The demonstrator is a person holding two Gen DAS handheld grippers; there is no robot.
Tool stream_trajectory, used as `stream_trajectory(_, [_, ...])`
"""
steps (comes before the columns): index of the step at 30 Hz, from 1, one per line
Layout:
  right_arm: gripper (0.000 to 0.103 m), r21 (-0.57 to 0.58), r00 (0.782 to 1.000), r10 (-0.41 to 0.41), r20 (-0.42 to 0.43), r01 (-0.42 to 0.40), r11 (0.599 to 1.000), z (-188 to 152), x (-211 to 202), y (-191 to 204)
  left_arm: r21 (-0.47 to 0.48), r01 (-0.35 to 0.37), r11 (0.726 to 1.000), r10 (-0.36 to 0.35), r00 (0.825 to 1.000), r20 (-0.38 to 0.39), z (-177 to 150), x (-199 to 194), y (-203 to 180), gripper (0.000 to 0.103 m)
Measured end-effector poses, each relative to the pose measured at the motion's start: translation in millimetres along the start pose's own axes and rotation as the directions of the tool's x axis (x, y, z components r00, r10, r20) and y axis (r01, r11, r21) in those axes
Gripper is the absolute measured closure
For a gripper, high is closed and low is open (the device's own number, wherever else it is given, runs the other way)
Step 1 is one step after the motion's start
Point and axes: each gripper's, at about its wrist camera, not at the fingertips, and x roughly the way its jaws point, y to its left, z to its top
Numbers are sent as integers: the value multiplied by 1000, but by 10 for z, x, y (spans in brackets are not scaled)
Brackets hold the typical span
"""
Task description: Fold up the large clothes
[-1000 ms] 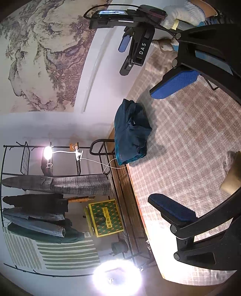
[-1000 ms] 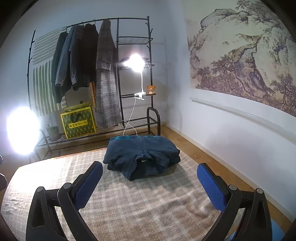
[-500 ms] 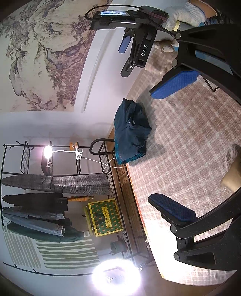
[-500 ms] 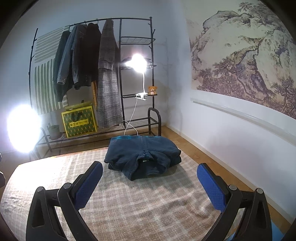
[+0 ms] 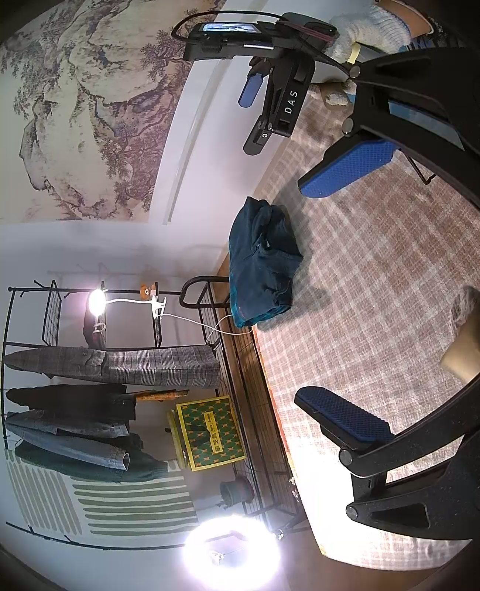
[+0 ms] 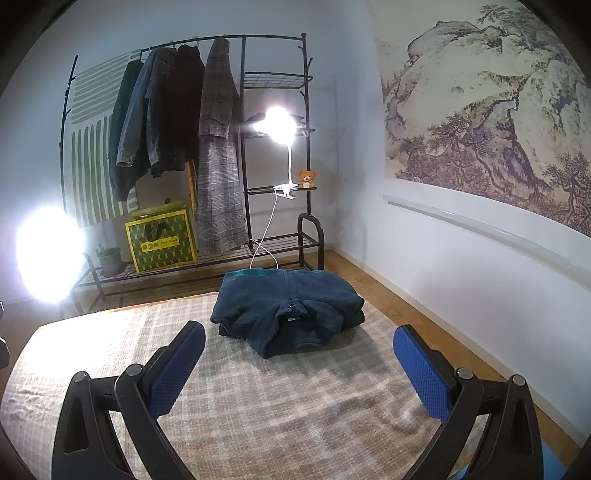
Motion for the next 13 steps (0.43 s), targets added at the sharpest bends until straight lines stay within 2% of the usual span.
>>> stream_trajectory(7, [0, -3, 1000, 0, 0, 0, 1000, 2, 1, 8, -3, -4, 1000, 4, 1000, 2, 7, -9, -2, 0])
stream_trajectory(13, [0, -16, 1000, 10, -7, -10, 1000, 9, 61, 9, -4, -48, 999, 49, 998, 40, 19, -129, -26, 0])
